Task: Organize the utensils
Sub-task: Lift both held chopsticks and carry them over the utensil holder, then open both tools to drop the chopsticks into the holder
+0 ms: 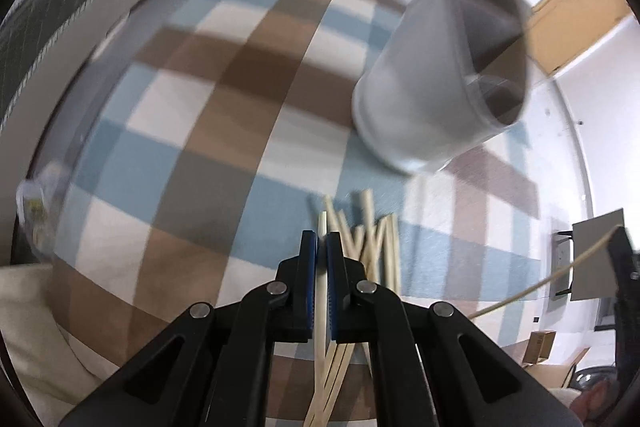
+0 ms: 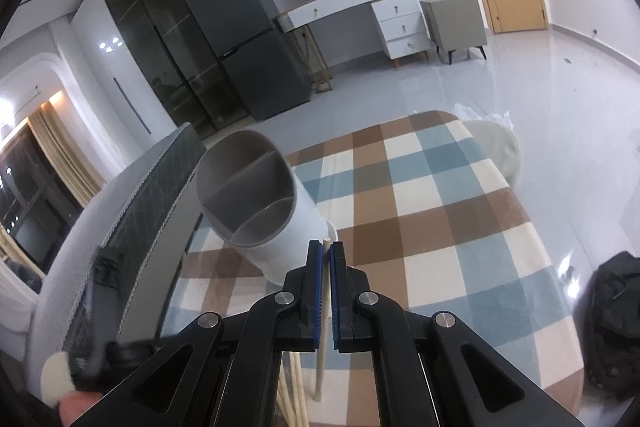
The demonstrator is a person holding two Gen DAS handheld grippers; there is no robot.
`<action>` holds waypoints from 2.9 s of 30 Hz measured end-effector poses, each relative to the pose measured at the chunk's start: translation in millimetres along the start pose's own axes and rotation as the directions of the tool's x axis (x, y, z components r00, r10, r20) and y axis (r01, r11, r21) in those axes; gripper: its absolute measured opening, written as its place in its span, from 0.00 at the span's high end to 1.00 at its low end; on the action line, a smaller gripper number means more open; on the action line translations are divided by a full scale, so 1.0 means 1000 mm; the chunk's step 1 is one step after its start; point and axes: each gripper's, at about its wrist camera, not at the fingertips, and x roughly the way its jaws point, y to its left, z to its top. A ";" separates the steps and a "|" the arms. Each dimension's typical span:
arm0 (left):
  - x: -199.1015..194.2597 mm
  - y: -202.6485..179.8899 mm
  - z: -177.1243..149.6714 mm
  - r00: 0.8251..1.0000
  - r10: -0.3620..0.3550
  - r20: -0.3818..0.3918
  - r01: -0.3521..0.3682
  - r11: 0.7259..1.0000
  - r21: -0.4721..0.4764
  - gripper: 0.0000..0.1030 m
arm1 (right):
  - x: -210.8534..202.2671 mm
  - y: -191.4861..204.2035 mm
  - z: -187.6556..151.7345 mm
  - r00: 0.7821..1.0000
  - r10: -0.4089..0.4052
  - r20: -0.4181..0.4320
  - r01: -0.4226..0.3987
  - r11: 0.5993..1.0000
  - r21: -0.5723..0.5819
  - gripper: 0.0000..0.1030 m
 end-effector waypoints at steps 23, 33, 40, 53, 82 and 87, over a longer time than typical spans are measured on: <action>-0.101 -0.028 -0.015 0.928 -0.223 0.299 0.102 0.923 0.372 0.99 | -0.040 0.059 -0.024 0.996 -0.011 0.087 0.025 0.986 -0.167 0.98; -0.124 -0.037 0.009 0.906 -0.282 0.315 0.144 0.906 0.397 0.99 | -0.047 0.063 0.000 0.993 0.013 0.118 0.005 0.987 -0.158 0.98; -0.157 -0.054 0.062 0.870 -0.320 0.375 0.162 0.904 0.395 0.99 | -0.060 0.069 0.058 0.979 0.042 0.197 -0.015 0.990 -0.140 0.98; -0.159 -0.082 0.138 0.796 -0.344 0.498 0.102 0.887 0.451 0.99 | -0.023 0.097 0.160 0.965 0.118 0.233 -0.072 0.977 -0.198 0.98; -0.114 -0.052 0.153 0.920 -0.263 0.290 0.185 0.945 0.271 0.48 | 0.060 0.090 0.140 0.983 0.185 0.018 -0.172 0.944 -0.280 0.64; -0.139 -0.048 0.138 0.917 -0.226 0.330 0.139 0.954 0.266 0.39 | 0.036 0.076 0.134 0.986 0.159 0.050 -0.142 0.959 -0.244 0.60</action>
